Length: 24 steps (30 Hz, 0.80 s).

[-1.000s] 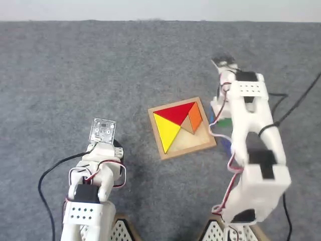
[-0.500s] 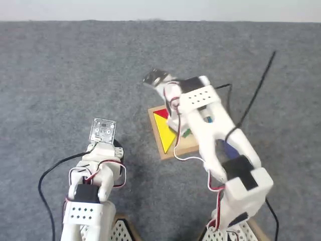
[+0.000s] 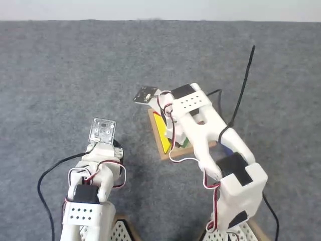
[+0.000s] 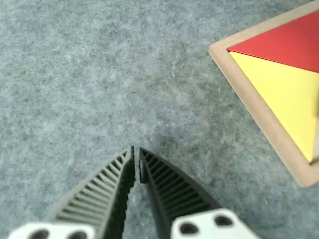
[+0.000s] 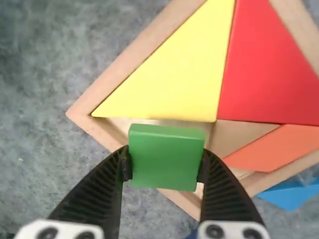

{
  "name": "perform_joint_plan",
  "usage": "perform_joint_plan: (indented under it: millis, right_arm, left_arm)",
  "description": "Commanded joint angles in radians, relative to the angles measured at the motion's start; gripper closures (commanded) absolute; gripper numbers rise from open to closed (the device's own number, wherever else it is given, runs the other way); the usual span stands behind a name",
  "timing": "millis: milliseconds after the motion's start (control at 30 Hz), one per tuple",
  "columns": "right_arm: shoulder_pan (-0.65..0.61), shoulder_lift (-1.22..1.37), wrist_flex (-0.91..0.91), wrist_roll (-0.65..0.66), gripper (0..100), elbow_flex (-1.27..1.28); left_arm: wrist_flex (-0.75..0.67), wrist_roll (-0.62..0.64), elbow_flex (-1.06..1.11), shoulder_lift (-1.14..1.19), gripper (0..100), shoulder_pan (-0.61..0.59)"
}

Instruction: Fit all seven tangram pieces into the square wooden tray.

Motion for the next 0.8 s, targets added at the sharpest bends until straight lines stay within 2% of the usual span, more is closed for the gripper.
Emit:
perform_joint_plan:
  millis: [0, 233, 433, 767]
  right_arm:
    - [0.002, -0.010, -0.004, 0.028, 91.7, -0.008]
    - [0.002, -0.010, -0.002, 0.032, 91.3, -0.008]
    - [0.002, -0.010, -0.002, 0.032, 78.3, -0.008]
    - [0.002, -0.015, -0.008, 0.029, 78.2, -0.008]
  left_arm:
    - [0.000, 0.006, -0.019, -0.012, 99, -0.003]
    - [0.000, 0.006, -0.019, -0.012, 99, -0.003]
    - [0.000, 0.006, -0.019, -0.012, 99, -0.003]
    - [0.000, 0.006, -0.019, -0.012, 99, -0.003]
